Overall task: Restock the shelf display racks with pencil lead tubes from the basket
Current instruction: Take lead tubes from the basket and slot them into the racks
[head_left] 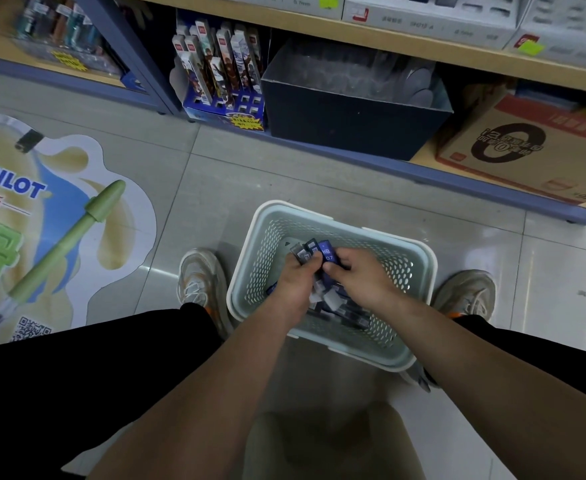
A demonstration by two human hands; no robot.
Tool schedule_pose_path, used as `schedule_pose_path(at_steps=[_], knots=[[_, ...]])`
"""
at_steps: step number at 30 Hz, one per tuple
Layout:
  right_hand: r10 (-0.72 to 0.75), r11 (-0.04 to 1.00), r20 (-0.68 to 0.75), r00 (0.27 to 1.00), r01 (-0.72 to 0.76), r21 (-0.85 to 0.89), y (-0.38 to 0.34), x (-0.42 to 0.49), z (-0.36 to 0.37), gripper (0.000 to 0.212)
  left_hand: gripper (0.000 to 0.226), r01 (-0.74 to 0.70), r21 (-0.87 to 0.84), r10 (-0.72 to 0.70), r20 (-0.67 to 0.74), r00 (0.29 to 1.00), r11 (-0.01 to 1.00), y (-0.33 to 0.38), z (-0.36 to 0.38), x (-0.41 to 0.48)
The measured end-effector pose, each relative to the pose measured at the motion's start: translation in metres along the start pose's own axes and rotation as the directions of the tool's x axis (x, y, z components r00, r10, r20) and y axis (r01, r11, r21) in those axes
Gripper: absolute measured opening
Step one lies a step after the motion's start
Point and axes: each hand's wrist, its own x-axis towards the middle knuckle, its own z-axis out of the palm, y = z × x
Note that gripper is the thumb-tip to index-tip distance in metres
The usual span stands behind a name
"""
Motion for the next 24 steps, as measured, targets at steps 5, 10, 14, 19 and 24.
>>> schedule_pose_path(at_steps=[5,10,14,19,24], knots=[[0.02,0.996,0.066,0.998,-0.026,0.08,-0.001,0.002,0.001,0.021,0.03,-0.048,0.078,0.05,-0.025,0.998,0.996,0.001,-0.005,0.003],[0.05,0.99,-0.022,0.998,-0.047,0.132,-0.001,0.004,-0.002,0.018,0.022,-0.173,0.186,0.171,0.026,0.985,0.967,0.003,-0.007,0.003],[0.053,0.991,-0.054,0.997,-0.046,0.125,-0.002,0.004,-0.004,0.02,0.019,-0.192,0.24,0.194,0.017,0.981,0.951,0.005,-0.009,0.003],[0.072,0.987,-0.027,0.997,-0.067,0.148,-0.006,-0.003,-0.018,0.024,0.029,-0.185,0.256,0.179,0.045,0.983,0.949,0.021,-0.012,-0.006],[0.037,0.97,0.053,0.998,-0.048,0.238,-0.026,-0.02,-0.04,0.05,0.025,-0.242,0.346,0.206,0.139,0.969,0.906,0.046,-0.021,-0.025]])
